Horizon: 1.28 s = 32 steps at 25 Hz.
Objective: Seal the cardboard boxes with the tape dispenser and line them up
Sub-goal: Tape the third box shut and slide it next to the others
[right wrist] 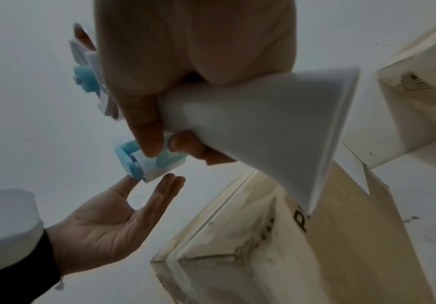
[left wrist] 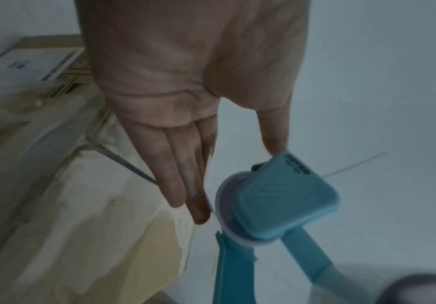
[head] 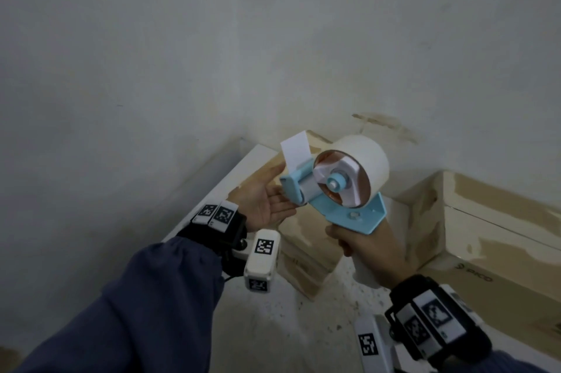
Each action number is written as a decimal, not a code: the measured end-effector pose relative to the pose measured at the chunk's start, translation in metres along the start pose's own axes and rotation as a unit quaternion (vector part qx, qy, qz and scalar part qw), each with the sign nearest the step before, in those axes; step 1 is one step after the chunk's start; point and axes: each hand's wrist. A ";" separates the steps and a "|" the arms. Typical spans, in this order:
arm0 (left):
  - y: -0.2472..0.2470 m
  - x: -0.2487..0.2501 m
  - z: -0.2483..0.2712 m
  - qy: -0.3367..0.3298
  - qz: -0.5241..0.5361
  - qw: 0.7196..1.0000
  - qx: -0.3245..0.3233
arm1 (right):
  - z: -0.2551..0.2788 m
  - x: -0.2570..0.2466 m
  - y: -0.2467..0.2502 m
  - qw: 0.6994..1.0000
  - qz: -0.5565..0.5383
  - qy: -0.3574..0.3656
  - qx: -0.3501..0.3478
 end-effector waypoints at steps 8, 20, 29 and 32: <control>0.021 0.004 0.005 -0.083 -0.093 0.976 0.178 | 0.008 0.014 -0.006 0.997 0.049 0.036 -0.054; 0.103 0.011 -0.015 -0.114 -0.136 0.932 0.317 | 0.021 0.051 -0.009 0.991 0.127 0.036 -0.028; 0.110 0.004 -0.027 -0.026 -0.130 0.944 0.302 | 0.023 0.062 -0.010 0.992 0.118 0.038 0.000; 0.114 0.002 -0.035 0.002 -0.141 0.947 0.290 | 0.024 0.065 -0.008 0.992 0.118 0.050 0.002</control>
Point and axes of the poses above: each hand's wrist, its own z-axis away from the middle knuckle, its own y-axis out of the back of the hand, x = y × z, and after that the axes turned 7 degrees about -z, right-handed
